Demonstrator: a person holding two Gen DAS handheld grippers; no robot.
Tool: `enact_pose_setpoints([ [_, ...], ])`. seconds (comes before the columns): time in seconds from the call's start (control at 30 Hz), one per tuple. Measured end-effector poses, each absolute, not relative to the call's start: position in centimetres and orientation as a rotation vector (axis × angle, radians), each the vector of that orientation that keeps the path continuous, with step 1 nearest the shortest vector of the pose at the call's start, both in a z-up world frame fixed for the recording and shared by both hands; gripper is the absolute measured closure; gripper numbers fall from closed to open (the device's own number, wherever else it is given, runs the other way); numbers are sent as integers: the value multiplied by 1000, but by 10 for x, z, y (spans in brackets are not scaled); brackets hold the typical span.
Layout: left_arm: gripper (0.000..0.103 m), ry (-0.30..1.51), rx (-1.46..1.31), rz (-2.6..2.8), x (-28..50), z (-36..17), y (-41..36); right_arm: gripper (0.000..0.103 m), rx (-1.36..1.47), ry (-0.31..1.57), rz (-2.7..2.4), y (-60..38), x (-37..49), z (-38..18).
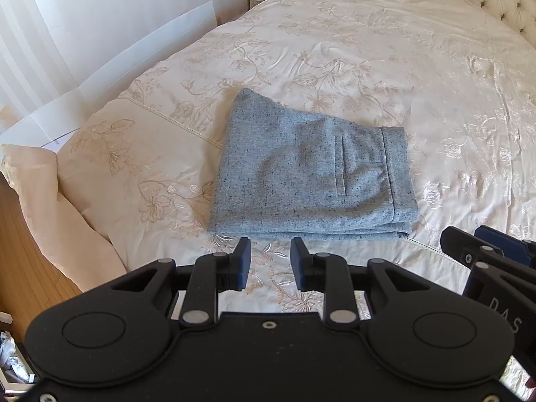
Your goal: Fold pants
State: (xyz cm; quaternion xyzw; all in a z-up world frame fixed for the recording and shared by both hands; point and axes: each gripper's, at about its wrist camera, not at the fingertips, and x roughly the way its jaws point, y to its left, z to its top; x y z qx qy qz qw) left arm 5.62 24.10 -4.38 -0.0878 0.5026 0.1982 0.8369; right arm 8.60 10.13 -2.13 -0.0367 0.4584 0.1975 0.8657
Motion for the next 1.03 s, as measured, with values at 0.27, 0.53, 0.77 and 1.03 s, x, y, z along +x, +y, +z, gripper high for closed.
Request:
enact_pose_setpoints([
  [0.27, 66, 1069, -181, 418, 58, -45, 243, 68, -74, 965, 413, 103, 89, -22],
  [0.53, 66, 1070, -182, 422, 59, -47, 246, 68, -74, 973, 411, 106, 91, -24],
  [0.77, 66, 1080, -178, 419, 62, -50, 249, 68, -75, 984, 412, 107, 93, -27],
  [1.03, 66, 1075, -162, 432, 64, -52, 249, 68, -73, 995, 410, 108, 96, -32],
])
